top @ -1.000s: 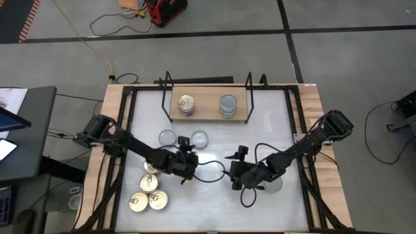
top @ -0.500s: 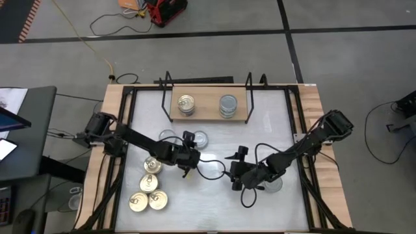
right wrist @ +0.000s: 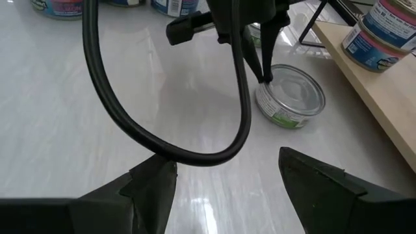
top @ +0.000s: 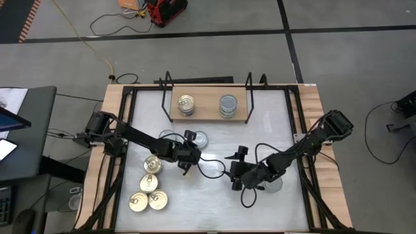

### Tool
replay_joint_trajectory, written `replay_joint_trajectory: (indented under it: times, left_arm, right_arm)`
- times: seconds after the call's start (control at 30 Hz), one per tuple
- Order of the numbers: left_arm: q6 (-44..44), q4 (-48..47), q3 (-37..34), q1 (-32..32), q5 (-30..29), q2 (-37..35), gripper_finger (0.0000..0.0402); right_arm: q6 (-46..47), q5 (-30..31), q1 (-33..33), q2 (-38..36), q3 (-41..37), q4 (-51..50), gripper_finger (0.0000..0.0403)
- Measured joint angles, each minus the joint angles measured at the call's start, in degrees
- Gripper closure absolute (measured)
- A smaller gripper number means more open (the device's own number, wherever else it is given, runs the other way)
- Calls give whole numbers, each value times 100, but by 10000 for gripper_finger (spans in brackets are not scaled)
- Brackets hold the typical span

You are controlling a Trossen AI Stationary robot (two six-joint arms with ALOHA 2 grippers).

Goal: Stack canned seafood by type on shelf
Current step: Stack the green tuna can on top of the green tuna can on the shelf

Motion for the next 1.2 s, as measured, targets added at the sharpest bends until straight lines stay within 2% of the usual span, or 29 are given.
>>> replay_joint_trajectory:
  times: [0.53, 0.67, 0.87, 1.2]
  left_arm:
    - [-1463, -153, 4, -107, 361, -9, 401]
    - [-1625, -258, -20, -221, 810, 34, 401]
    - [-1831, -193, -17, -276, 447, 20, 401]
    - [-2362, -325, -15, -400, 1399, -135, 401]
  right_arm:
    - [-2, 19, -2, -9, 3, 44, 108]
    - [-17, 15, -2, -9, 3, 20, 108]
    - [-17, 15, -2, -9, 3, 57, 108]
    - [326, -184, -63, 38, -10, 37, 108]
